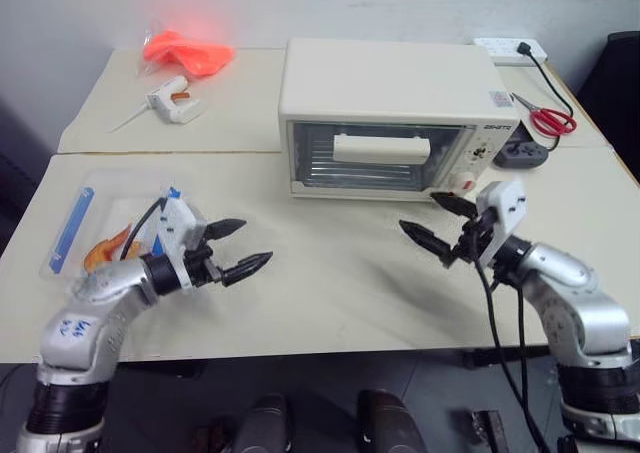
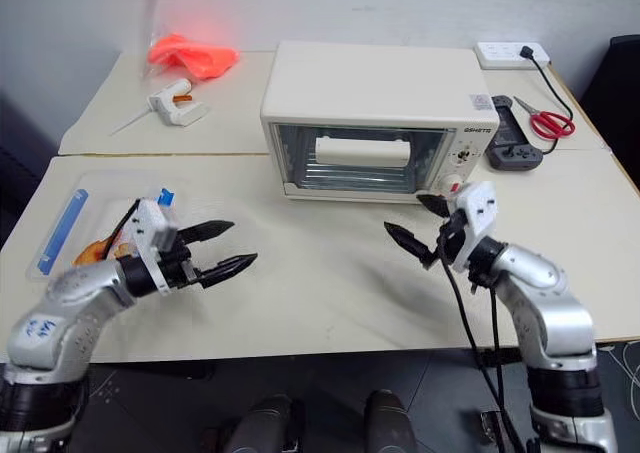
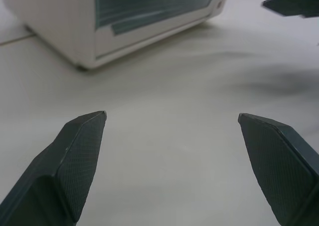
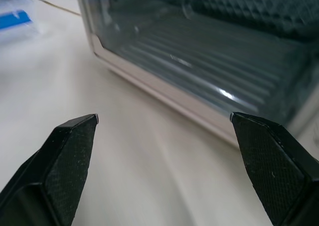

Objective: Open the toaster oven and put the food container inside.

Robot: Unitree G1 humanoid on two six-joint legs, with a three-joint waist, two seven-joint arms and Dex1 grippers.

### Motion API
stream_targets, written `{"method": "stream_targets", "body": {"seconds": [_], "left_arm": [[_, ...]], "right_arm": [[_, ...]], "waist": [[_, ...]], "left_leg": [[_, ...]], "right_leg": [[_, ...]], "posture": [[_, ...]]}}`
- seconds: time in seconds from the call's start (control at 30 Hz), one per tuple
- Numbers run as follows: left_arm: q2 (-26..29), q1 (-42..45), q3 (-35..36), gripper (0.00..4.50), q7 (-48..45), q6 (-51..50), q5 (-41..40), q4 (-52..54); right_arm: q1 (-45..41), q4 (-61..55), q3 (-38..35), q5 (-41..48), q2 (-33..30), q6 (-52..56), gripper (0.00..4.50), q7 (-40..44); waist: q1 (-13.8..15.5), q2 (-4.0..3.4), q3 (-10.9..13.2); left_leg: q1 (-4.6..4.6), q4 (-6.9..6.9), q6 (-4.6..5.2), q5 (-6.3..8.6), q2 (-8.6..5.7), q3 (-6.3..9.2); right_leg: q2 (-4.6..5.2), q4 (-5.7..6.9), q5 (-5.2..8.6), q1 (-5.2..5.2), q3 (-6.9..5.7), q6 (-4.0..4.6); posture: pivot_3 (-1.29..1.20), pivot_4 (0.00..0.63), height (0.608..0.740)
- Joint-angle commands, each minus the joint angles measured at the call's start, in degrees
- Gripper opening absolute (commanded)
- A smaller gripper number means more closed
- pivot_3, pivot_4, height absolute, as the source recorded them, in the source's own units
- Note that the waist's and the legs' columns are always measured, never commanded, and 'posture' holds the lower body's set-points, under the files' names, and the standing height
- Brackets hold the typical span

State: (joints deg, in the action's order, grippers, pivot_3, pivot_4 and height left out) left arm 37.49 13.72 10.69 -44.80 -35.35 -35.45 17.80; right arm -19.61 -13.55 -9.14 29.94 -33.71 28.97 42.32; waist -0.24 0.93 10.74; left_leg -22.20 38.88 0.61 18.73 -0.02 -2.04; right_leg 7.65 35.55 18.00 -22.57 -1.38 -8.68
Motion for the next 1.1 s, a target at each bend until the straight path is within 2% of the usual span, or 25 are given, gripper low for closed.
{"method": "stream_targets", "body": {"seconds": [0.03, 0.27, 0.53, 0.67, 0.87, 0.97, 1.1], "left_arm": [[1.52, 4.41, 1.28, 4.5, -1.36, -5.5, -7.04, 3.67], [6.96, 10.94, 2.98, 4.5, -3.59, -9.86, -11.98, 5.41], [12.32, 24.43, 2.65, 4.5, -7.06, -9.18, -10.57, -4.01], [12.42, 26.21, 0.12, 4.5, -9.11, -6.37, -7.26, -6.79], [9.25, 29.38, -3.51, 4.5, -9.44, -2.34, -2.86, -10.6], [7.28, 31.6, -4.75, 3.95, -9.86, 0.27, -0.74, -13.31], [5.12, 35.42, -5.87, 2.77, -10.61, 2.24, 1.36, -17.19]], "right_arm": [[-4.88, -0.97, -1.06, 3.51, -1.83, 3.23, 4.44, 1.6], [-12.0, 3.23, 0.41, 2.71, -1.76, 4.81, 4.44, 2.08], [-12.55, 2.83, 1.15, 3.52, -1.14, 4.49, 4.44, 3.41], [-12.42, 1.16, 0.55, 4.64, -0.36, 4.58, 4.44, 2.91], [-9.3, -3.88, 0.32, 6.91, -0.29, 5.25, 4.44, 2.91], [-7.15, -6.92, 0.13, 8.38, 0.05, 5.55, 4.5, 2.65], [-4.36, -9.65, 0.21, 8.62, -0.41, 5.62, 4.5, 2.49]], "waist": [[0.01, 0.0, 0.0], [-0.07, 0.01, 0.01], [0.01, 0.02, 0.01], [-0.15, 0.02, 0.01], [0.05, 0.02, 0.02], [0.0, 0.02, 0.02], [-0.14, 0.02, 0.02]], "left_leg": [[-0.02, -0.01, 0.0, 0.0, 0.0, 0.02], [-0.06, -0.07, 0.0, 0.0, -0.02, 0.01], [-0.09, 0.03, 0.0, -0.01, -0.07, -0.02], [-0.09, -0.02, 0.01, 0.0, -0.1, -0.05], [-0.13, 0.0, 0.0, 0.0, -0.09, -0.05], [-0.15, 0.01, 0.01, 0.0, -0.16, -0.06], [-0.16, 0.0, -0.02, -0.01, -0.18, -0.09]], "right_leg": [[0.0, 0.04, 0.0, 0.0, -0.02, 0.0], [-0.04, 0.01, 0.0, -0.02, -0.06, -0.01], [-0.09, 0.05, -0.01, -0.02, -0.06, -0.02], [-0.11, 0.05, -0.01, -0.06, -0.05, -0.03], [-0.15, 0.05, -0.01, -0.09, -0.07, -0.03], [-0.16, 0.05, -0.02, -0.09, -0.06, -0.03], [-0.24, 0.07, -0.01, -0.15, -0.06, -0.03]], "posture": [[0.0, 0.15, 0.74], [0.0, 0.15, 0.74], [0.0, 0.15, 0.74], [0.0, 0.15, 0.74], [0.0, 0.15, 0.74], [0.0, 0.15, 0.74], [0.0, 0.15, 0.74]]}}
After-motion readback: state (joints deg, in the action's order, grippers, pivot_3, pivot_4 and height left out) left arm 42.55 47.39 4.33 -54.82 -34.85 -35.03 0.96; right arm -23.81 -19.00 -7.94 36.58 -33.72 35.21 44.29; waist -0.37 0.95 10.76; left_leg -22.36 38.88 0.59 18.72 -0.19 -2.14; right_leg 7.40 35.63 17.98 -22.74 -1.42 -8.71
